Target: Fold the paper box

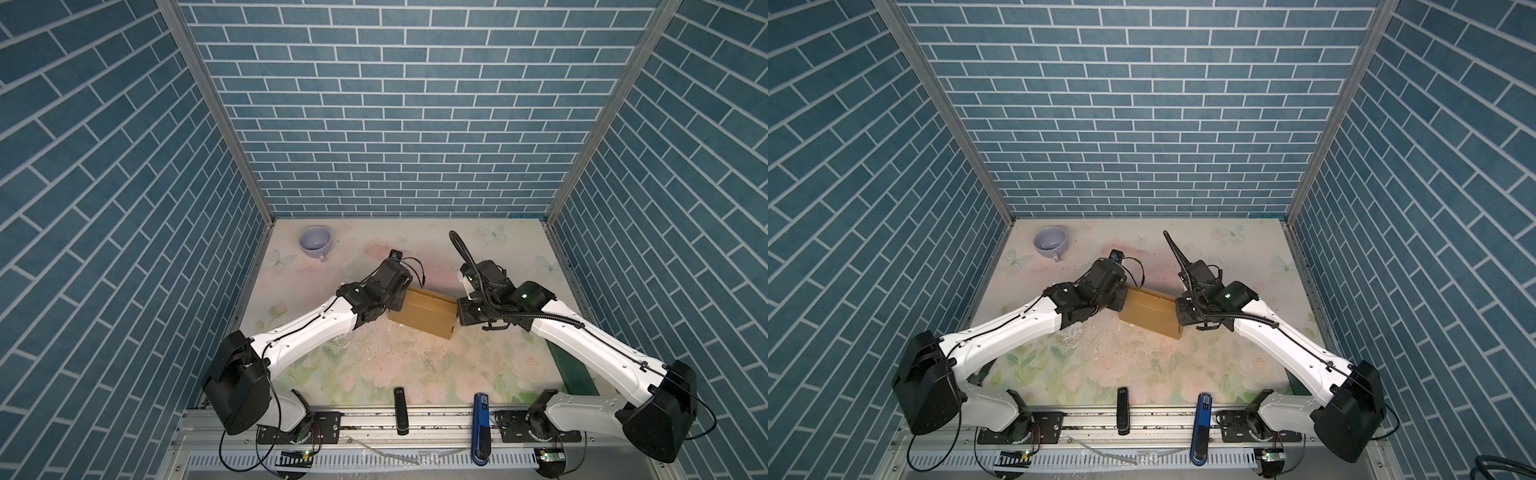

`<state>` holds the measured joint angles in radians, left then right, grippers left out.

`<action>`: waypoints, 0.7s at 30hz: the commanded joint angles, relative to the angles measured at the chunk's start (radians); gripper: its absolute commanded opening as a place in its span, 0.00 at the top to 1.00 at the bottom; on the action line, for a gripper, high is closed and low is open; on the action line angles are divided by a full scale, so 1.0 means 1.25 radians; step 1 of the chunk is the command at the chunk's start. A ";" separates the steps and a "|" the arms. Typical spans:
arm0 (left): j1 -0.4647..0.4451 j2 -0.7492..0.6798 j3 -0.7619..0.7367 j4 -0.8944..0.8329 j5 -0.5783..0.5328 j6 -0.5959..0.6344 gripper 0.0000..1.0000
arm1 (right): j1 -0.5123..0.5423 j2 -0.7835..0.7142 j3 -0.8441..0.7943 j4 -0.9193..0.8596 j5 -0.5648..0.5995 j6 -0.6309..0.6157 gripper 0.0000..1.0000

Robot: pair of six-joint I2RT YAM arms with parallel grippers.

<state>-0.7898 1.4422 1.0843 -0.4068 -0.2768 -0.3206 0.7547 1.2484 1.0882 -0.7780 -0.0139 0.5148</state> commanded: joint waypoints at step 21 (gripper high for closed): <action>-0.006 0.015 0.012 -0.048 0.023 0.039 1.00 | 0.004 0.033 0.071 0.047 -0.026 0.020 0.89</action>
<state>-0.7895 1.4422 1.0882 -0.4168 -0.2863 -0.2947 0.7544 1.2758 1.1065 -0.7780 -0.0128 0.5190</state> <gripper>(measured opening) 0.055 0.109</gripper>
